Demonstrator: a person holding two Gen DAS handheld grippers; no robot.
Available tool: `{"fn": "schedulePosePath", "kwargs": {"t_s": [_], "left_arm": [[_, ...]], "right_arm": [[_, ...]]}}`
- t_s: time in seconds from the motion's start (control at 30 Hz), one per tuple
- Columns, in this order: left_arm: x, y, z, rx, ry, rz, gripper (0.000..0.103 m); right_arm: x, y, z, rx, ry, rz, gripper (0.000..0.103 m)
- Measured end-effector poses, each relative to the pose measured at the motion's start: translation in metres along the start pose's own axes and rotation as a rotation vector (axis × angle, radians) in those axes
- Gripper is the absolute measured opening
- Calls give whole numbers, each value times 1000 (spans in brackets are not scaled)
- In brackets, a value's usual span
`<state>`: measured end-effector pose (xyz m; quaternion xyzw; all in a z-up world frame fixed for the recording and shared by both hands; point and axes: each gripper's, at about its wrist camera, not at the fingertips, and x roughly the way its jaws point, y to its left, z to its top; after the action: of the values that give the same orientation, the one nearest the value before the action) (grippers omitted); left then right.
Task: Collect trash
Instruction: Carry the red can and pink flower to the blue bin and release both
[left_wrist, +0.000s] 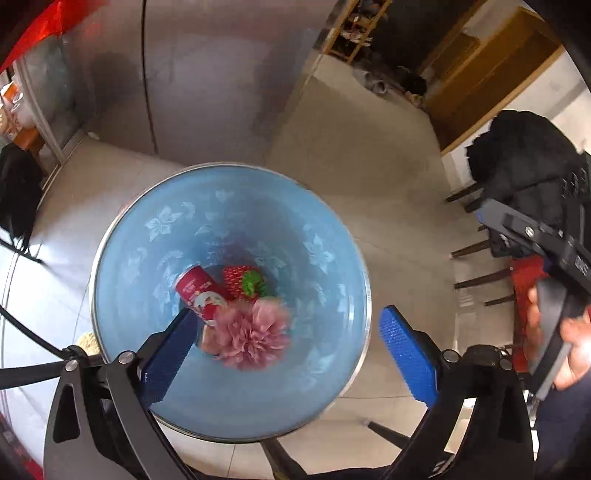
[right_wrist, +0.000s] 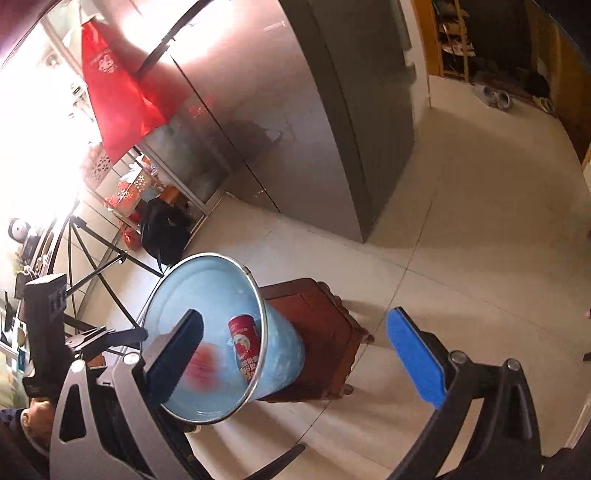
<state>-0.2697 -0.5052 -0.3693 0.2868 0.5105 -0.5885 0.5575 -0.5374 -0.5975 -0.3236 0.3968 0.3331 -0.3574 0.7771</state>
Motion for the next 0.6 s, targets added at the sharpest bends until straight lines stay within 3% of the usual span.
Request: {"fn": "schedulePosePath", "kwargs": {"t_s": [0.13, 0.27, 0.33, 0.4, 0.5, 0.6], "left_arm": [[-38, 2, -6, -4, -72, -3, 95], [-134, 1, -27, -38, -272, -54, 95], [-187, 16, -45, -69, -381, -44, 95], [-239, 42, -70, -131, -476, 17, 95], [-304, 96, -118, -256, -576, 166, 95], [-357, 153, -174, -404, -638, 339, 95]], "right_arm": [[2, 19, 9, -44, 0, 33, 100], [-1, 80, 33, -214, -45, 82, 100], [-7, 141, 51, -355, -82, 149, 100], [-11, 209, 63, -490, -107, 226, 100], [-11, 330, 64, -717, -123, 343, 100], [0, 466, 42, -913, -97, 482, 100]]}}
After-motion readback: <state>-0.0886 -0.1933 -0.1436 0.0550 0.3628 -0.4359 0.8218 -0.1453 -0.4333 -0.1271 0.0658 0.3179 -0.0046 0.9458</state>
